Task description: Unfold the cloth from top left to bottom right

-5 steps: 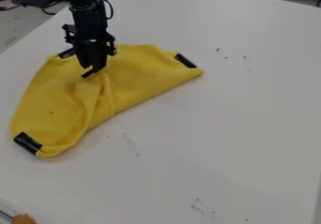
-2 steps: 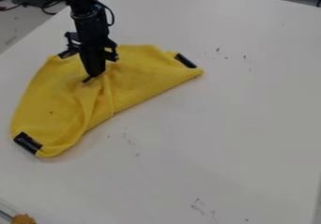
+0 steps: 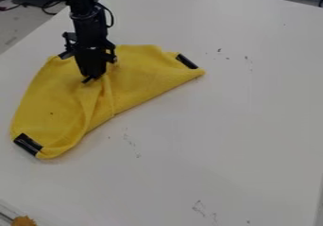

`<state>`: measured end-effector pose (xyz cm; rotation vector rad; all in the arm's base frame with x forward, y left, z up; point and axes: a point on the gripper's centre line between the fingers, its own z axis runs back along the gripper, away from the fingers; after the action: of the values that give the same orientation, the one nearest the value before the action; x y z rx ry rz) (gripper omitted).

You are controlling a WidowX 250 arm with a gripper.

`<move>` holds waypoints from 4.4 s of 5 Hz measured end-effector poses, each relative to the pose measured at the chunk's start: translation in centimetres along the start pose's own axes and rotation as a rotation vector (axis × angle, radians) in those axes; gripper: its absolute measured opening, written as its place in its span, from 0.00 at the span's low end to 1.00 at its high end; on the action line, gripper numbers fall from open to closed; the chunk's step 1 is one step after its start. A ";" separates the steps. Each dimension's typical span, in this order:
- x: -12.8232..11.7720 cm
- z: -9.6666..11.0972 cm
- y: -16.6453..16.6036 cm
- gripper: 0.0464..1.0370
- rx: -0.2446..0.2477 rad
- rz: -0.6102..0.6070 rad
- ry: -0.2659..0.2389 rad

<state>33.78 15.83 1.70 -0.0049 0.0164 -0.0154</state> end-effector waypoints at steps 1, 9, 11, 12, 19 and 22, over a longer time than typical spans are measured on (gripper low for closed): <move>0.0 0.0 0.0 0.76 0.001 -0.001 0.001; 0.5 4.6 -2.9 0.01 0.104 -0.077 -0.024; -2.7 5.1 -8.2 0.01 0.103 -0.009 -0.038; -4.6 4.2 -11.2 0.01 0.087 0.026 -0.052; -9.4 1.7 -17.2 0.03 0.055 0.129 -0.146; -10.6 1.8 -18.3 0.75 0.019 0.210 -0.151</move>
<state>22.97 -2.27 3.74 0.0149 -0.1339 0.1951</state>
